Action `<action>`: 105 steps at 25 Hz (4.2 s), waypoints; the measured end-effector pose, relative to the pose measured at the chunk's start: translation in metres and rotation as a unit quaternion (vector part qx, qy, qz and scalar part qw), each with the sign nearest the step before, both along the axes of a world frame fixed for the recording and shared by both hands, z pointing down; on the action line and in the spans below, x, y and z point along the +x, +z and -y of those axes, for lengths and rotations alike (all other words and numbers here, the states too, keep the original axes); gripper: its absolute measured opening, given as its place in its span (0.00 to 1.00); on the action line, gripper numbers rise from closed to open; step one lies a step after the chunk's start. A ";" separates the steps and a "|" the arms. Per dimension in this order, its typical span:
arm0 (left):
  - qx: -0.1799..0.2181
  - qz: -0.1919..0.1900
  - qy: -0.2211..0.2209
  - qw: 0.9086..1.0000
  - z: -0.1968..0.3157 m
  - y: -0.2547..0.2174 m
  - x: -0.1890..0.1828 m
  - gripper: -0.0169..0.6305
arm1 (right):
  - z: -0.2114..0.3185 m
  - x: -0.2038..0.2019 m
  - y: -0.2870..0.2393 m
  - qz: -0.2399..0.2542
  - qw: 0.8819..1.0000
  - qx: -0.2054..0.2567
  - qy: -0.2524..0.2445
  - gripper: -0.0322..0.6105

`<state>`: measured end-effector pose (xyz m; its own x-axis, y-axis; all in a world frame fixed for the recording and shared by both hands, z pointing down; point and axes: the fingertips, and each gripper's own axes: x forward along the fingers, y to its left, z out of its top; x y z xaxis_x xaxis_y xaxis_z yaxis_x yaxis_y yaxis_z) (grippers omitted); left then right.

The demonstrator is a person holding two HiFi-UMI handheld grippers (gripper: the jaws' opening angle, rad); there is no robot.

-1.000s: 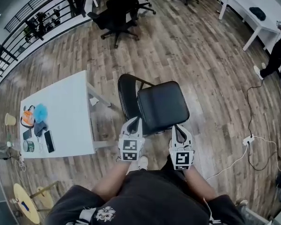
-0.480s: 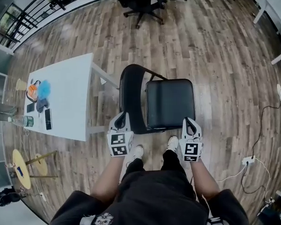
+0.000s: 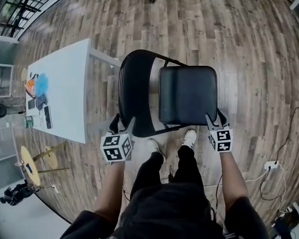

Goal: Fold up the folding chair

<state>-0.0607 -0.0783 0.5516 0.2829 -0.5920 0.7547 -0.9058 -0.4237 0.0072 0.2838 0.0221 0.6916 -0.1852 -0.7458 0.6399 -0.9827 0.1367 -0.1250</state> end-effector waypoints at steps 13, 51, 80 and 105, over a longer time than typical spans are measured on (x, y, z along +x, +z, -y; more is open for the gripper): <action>-0.059 -0.043 -0.037 0.997 0.016 0.079 -0.008 0.51 | -0.048 0.061 0.241 0.181 0.957 -0.222 0.052 0.54; -0.070 -0.105 0.013 0.992 0.015 0.021 0.012 0.16 | -0.036 -0.042 0.183 0.422 0.876 -0.227 -0.049 0.49; -0.022 -0.093 -0.038 0.995 0.056 -0.102 -0.171 0.14 | 0.085 -0.489 -0.068 0.366 0.865 -0.181 -0.291 0.27; -0.029 -0.115 -0.025 0.993 0.093 -0.088 -0.293 0.14 | 0.122 -0.609 -0.054 0.295 0.880 -0.206 -0.309 0.22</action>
